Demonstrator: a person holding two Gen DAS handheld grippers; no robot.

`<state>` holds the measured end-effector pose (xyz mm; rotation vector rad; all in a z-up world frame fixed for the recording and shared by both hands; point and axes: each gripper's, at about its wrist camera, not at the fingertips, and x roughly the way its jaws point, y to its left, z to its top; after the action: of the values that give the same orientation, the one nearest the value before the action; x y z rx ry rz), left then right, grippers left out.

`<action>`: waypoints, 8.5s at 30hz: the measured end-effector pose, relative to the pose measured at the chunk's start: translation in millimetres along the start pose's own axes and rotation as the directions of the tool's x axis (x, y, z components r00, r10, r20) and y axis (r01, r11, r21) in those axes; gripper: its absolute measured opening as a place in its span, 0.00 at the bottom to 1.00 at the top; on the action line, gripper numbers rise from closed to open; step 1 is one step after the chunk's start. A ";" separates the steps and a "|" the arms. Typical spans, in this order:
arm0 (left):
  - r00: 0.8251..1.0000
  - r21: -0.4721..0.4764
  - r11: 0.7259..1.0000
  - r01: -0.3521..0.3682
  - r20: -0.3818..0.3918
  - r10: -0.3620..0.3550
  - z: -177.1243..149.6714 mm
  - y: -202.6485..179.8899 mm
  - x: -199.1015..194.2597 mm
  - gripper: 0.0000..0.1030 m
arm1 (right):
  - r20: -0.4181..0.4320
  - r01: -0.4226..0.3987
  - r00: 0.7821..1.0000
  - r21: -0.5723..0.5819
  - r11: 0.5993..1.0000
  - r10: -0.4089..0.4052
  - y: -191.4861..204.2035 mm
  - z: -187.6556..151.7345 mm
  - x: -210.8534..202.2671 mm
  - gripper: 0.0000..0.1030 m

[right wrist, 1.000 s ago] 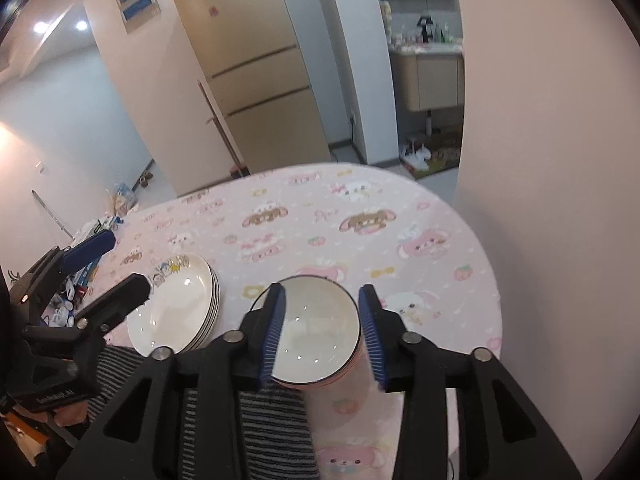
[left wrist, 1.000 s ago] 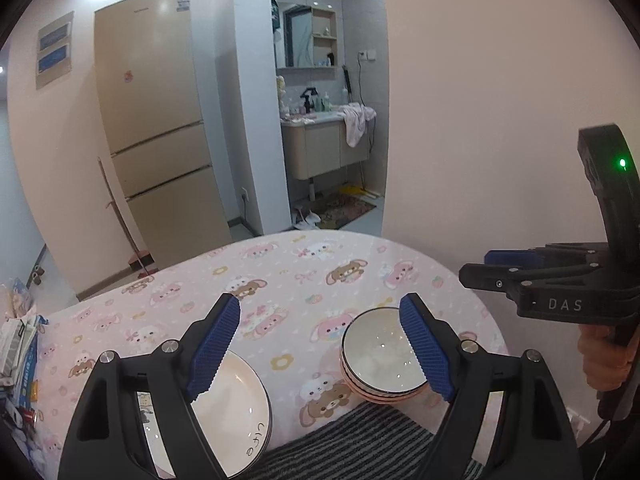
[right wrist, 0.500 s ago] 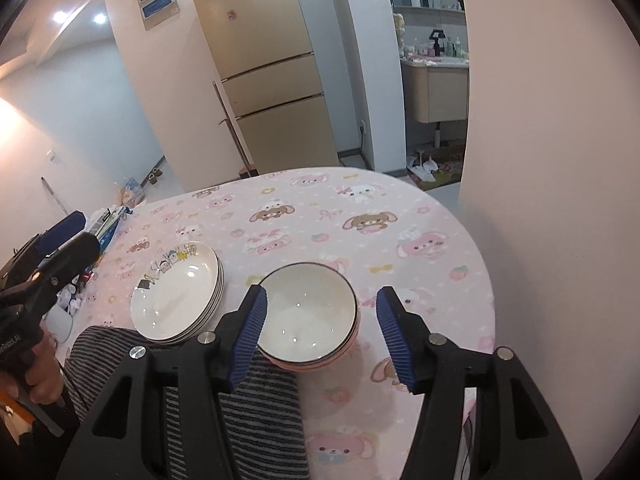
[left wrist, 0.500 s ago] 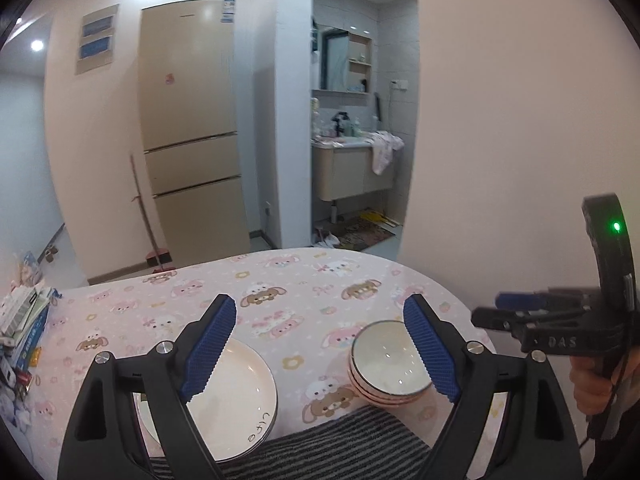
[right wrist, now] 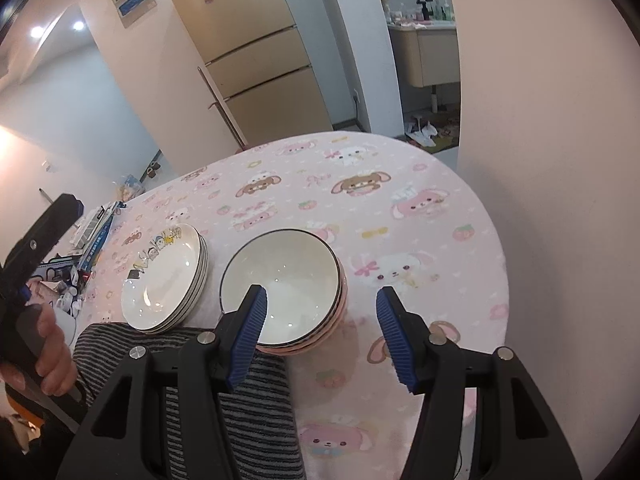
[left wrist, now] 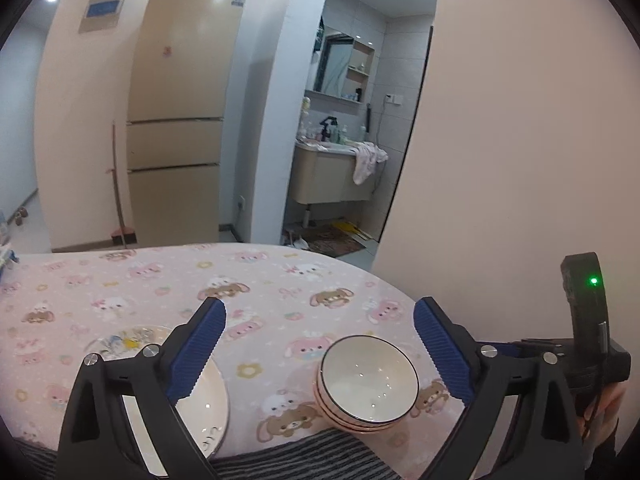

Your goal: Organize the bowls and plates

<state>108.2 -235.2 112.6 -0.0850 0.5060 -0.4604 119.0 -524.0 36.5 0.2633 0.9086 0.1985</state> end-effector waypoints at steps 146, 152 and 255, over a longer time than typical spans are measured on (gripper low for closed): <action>0.921 -0.348 0.918 -0.192 -0.386 0.047 -80.5 234.9 38.3 0.42 | -0.268 -0.349 0.867 0.275 0.896 0.420 196.5 4.3 232.3 0.41; 0.923 -0.359 0.915 -0.186 -0.384 0.037 -82.0 237.3 38.6 0.42 | -0.270 -0.340 0.878 0.234 0.911 0.396 202.1 4.2 233.1 0.41; 0.841 0.025 0.896 -0.444 0.355 0.407 -151.1 163.2 -135.7 1.00 | 0.680 0.174 0.731 -0.270 0.947 0.060 237.2 -124.3 46.6 0.96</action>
<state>-4.5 -23.7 10.4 0.0527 0.1438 -0.0266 33.9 -268.2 1.7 -0.0086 0.1311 0.1673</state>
